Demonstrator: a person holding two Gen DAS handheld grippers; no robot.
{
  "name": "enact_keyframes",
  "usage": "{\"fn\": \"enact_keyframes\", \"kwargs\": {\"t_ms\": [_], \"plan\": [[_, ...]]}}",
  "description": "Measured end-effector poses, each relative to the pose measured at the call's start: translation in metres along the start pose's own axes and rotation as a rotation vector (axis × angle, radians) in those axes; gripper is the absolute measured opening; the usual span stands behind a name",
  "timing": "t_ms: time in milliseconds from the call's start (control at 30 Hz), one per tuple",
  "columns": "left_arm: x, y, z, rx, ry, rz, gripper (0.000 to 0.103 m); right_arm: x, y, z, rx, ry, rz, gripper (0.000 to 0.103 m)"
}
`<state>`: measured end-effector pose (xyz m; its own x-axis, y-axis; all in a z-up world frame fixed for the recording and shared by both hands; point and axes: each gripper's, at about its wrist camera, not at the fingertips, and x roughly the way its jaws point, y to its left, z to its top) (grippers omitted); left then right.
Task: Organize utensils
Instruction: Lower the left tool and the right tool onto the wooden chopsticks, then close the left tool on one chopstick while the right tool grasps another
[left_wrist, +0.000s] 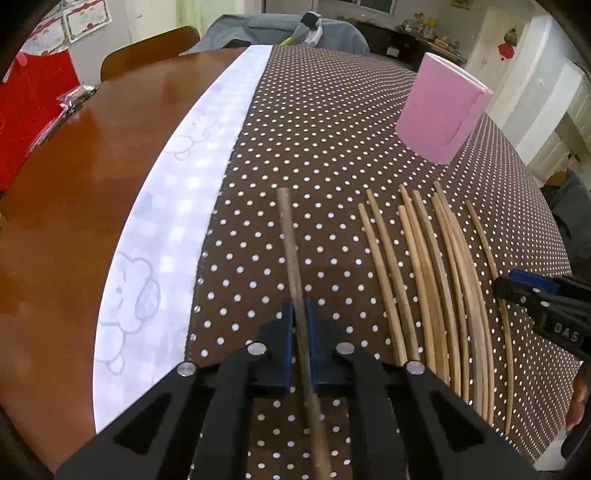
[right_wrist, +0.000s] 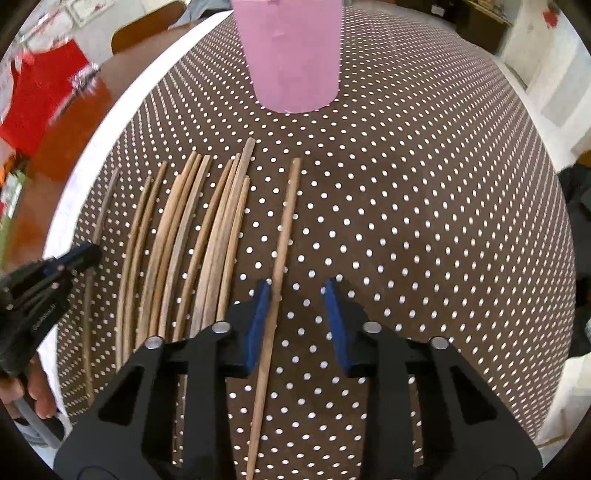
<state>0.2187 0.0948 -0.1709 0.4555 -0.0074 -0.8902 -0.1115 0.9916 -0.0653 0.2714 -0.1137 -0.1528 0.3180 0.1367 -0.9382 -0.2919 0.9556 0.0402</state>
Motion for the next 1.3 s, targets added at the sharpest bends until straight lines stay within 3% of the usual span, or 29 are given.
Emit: {"fn": "enact_keyframes", "kwargs": {"t_ms": [67,100,300,433,633,967,1100,1300], "plan": [[0.002,-0.003,0.005,-0.012,-0.007,-0.040,0.006,0.001,0.004,0.009,-0.021,0.005,-0.019,0.017],[0.002,-0.005,0.007,-0.011,-0.016,-0.046,0.006,0.001,0.004,0.011,-0.032,0.007,-0.025,0.009],[-0.021,-0.024,0.022,0.005,-0.132,-0.139,0.006,0.000,-0.024,0.017,0.010,-0.025,0.102,0.005],[-0.050,-0.044,0.031,0.031,-0.245,-0.232,0.006,-0.020,-0.050,0.021,0.053,-0.130,0.184,0.005],[-0.094,-0.065,0.060,0.024,-0.501,-0.350,0.006,-0.066,-0.074,0.027,0.077,-0.353,0.249,0.005],[-0.123,-0.100,0.111,0.016,-0.918,-0.408,0.006,-0.132,-0.079,0.044,0.121,-0.755,0.270,0.005],[-0.122,-0.109,0.127,0.036,-1.026,-0.433,0.006,-0.141,-0.072,0.062,0.157,-0.884,0.270,0.005],[-0.110,-0.109,0.153,0.009,-1.095,-0.434,0.006,-0.135,-0.069,0.079,0.222,-1.061,0.256,0.005]]}}
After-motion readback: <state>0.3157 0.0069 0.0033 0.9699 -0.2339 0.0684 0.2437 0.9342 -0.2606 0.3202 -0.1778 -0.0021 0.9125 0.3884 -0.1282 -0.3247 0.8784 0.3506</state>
